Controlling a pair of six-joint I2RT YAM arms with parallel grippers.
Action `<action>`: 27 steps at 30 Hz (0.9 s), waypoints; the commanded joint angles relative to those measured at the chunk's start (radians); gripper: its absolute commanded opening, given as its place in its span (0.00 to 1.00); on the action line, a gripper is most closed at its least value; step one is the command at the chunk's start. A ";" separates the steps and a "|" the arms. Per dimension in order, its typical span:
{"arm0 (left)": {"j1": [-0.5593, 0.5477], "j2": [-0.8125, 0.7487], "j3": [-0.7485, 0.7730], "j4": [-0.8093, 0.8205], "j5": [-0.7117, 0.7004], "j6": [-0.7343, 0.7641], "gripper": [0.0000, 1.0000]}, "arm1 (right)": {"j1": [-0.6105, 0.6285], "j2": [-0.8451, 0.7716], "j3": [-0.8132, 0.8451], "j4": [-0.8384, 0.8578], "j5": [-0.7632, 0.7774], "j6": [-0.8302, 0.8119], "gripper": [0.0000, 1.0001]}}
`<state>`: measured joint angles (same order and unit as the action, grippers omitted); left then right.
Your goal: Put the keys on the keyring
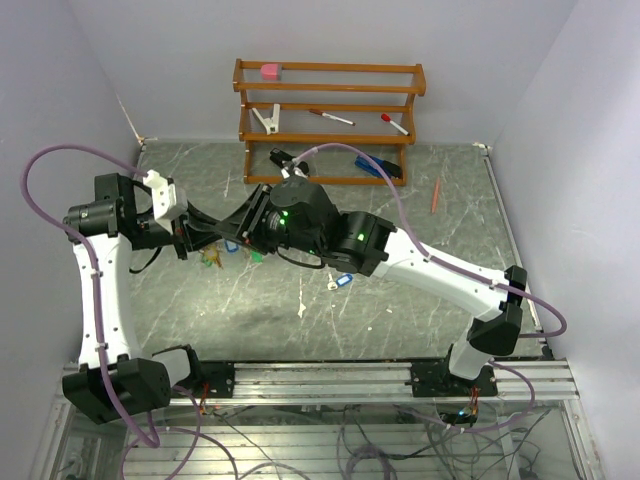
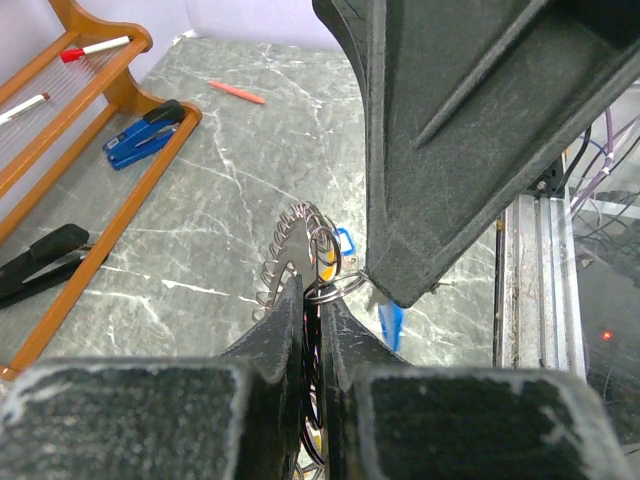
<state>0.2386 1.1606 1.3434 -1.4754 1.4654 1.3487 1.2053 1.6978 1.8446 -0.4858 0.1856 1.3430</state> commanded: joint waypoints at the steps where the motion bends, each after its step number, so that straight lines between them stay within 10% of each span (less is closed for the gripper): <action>1: -0.013 -0.012 0.025 -0.002 0.125 -0.013 0.07 | -0.007 0.011 0.018 -0.069 0.005 -0.017 0.34; 27: -0.063 -0.028 -0.046 -0.002 0.125 -0.019 0.07 | -0.019 0.031 0.100 -0.108 -0.006 -0.060 0.33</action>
<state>0.1909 1.1481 1.2945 -1.4746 1.4899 1.3193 1.1923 1.7042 1.9057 -0.5823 0.1726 1.3025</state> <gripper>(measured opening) 0.124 0.335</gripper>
